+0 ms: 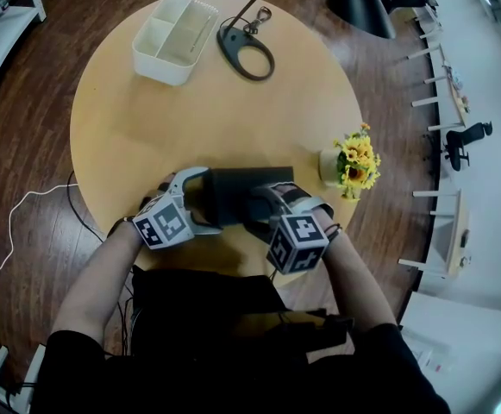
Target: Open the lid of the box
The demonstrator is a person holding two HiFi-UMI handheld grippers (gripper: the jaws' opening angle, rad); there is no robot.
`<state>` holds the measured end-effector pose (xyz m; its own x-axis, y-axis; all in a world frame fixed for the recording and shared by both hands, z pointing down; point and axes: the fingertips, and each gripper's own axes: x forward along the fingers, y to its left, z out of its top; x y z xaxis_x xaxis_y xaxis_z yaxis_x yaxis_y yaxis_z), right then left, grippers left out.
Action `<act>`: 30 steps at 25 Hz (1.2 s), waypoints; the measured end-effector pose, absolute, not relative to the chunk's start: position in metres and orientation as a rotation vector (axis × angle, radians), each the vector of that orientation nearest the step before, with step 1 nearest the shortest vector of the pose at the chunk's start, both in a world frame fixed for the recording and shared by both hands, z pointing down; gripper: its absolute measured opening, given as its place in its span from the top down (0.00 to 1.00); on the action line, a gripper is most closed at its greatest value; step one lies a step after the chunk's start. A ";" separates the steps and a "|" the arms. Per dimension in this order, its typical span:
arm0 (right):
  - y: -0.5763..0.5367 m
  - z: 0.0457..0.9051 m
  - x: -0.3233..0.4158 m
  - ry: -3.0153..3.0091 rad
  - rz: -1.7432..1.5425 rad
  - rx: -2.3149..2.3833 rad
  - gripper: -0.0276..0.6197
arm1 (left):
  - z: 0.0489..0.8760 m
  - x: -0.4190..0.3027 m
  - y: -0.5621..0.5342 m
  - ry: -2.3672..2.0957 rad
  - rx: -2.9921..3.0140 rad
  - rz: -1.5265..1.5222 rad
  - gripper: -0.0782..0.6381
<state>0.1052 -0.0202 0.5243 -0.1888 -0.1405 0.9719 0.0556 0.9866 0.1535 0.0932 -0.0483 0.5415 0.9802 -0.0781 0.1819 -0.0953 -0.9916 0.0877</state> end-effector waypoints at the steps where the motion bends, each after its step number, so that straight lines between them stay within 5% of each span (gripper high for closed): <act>1: -0.020 0.523 0.105 -1.759 -0.172 0.071 0.53 | 0.541 0.093 -0.048 -0.135 3.035 0.271 0.07; 15: -0.076 0.425 0.107 -2.047 -0.153 0.416 0.53 | 0.548 0.091 -0.049 -0.141 3.006 0.281 0.07; 19: -0.122 0.411 0.128 -2.034 -0.216 0.710 0.79 | 0.550 0.093 -0.045 -0.137 2.975 0.309 0.07; 22: -0.128 0.419 0.136 -2.010 -0.216 0.734 0.79 | 0.551 0.091 -0.038 -0.155 2.928 0.344 0.08; 24: -0.129 0.417 0.135 -2.044 -0.204 0.764 0.79 | 0.548 0.078 -0.038 -0.194 2.904 0.352 0.19; 30: -0.110 0.387 0.158 -2.209 -0.144 0.963 0.79 | 0.500 0.016 -0.052 -0.508 2.778 0.073 0.22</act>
<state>0.1582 -0.1099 0.3866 -0.4689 -0.6773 0.5669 -0.5980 0.7158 0.3605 0.0160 -0.0525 0.5000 0.9357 -0.3366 0.1056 -0.3527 -0.8872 0.2976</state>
